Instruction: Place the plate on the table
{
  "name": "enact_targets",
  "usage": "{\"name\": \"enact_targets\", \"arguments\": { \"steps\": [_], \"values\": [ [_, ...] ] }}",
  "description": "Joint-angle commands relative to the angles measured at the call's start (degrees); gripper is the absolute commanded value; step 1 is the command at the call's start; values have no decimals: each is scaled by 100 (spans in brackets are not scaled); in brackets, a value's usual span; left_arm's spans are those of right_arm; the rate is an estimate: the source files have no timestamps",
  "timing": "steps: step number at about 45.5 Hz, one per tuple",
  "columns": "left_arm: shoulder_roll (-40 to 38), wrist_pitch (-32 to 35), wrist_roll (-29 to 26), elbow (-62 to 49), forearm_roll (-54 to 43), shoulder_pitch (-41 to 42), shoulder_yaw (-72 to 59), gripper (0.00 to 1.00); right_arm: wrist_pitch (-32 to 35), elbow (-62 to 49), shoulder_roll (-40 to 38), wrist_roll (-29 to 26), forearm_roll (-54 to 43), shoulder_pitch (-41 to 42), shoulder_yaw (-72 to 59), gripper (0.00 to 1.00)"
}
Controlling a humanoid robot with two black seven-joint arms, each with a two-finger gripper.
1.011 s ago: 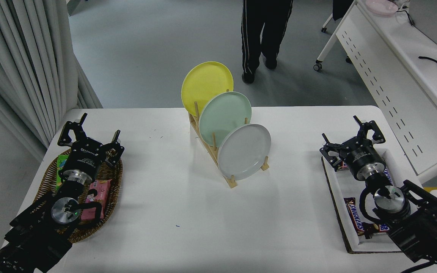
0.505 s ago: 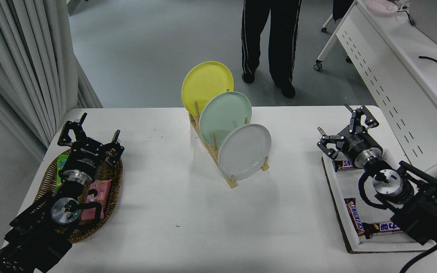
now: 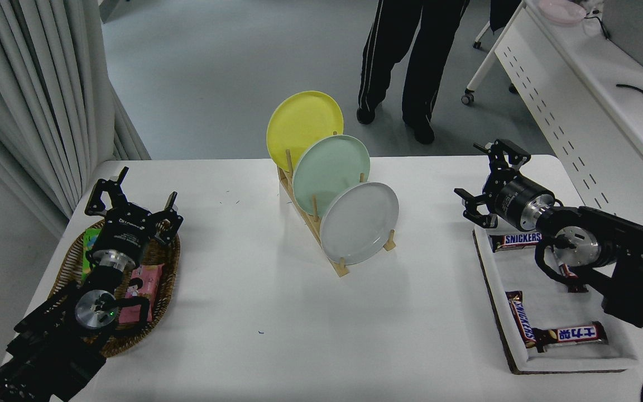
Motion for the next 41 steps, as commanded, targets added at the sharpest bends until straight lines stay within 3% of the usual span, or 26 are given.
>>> {"name": "enact_targets", "arguments": {
  "steps": [1,14,24,32,41],
  "values": [
    [6,0,0,1,8,0,0,100,13,879,-389,1,-254,770,-962,100],
    [-3,0,0,-8,-1,0,0,100,-109,1151,-346,-140,-245,1148,-1296,100],
    [-3,0,0,1,-1,0,0,100,-707,1486,-82,-1299,27,1535,-1261,100],
    [-3,0,0,-8,-1,0,0,100,-716,1477,234,-1467,713,1720,-1156,100],
    [6,0,0,1,-1,0,0,100,-918,1266,753,-1897,792,1755,-989,100]
  ]
}}
